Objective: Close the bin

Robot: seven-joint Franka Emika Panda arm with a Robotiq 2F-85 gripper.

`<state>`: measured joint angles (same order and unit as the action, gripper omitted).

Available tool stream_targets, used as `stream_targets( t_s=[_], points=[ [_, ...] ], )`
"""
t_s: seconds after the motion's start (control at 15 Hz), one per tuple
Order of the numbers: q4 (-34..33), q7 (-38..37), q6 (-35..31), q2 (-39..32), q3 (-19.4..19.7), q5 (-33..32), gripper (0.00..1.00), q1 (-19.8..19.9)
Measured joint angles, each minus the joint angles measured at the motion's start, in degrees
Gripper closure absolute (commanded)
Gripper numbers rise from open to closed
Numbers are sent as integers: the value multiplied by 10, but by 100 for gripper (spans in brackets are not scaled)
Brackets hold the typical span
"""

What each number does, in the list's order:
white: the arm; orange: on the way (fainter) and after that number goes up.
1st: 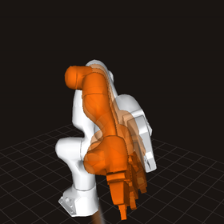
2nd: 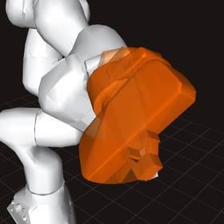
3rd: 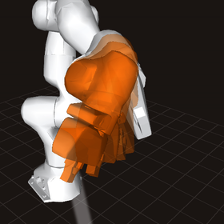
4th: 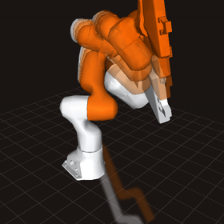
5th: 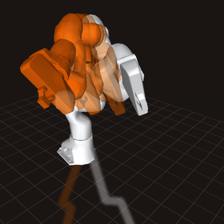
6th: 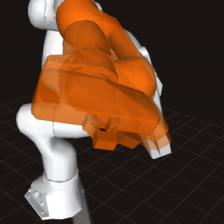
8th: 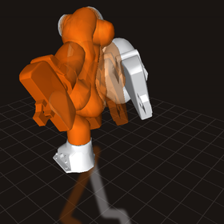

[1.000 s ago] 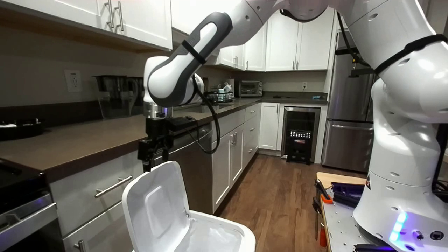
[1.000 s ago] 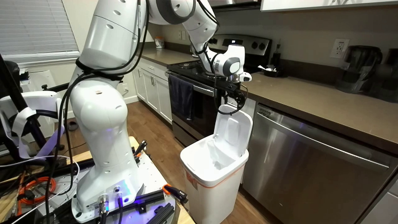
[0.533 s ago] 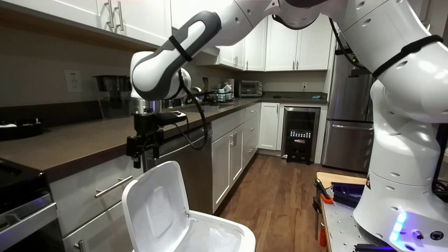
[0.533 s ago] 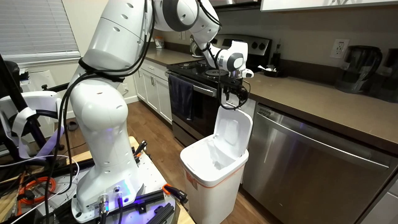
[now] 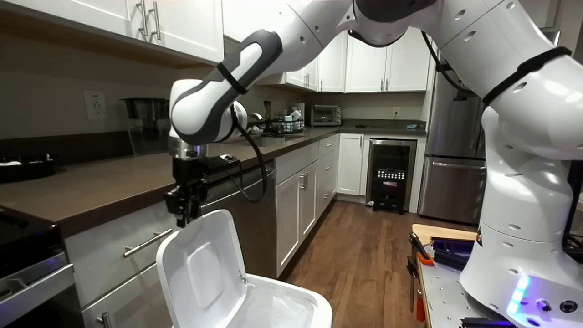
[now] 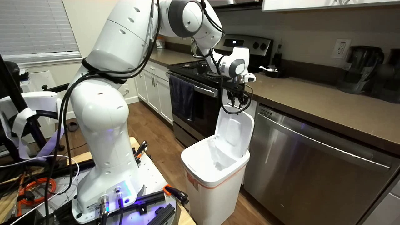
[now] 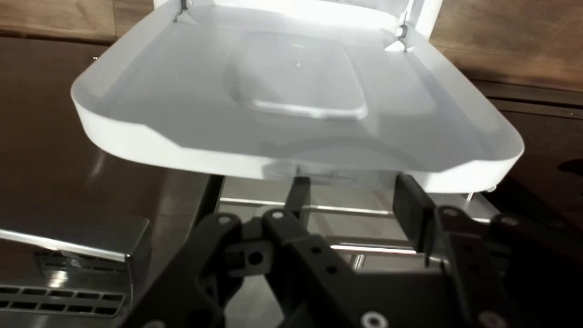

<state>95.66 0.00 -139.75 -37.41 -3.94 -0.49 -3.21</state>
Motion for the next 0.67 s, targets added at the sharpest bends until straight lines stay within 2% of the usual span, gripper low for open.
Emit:
stream_targets(
  t_s=[0.13,0.4,0.67],
  points=[
    [0,7,-24,-7,3,0,90,1],
    [0,9,-39,-23,4,0,97,2],
    [0,8,11,-26,10,0,92,1]
  ],
)
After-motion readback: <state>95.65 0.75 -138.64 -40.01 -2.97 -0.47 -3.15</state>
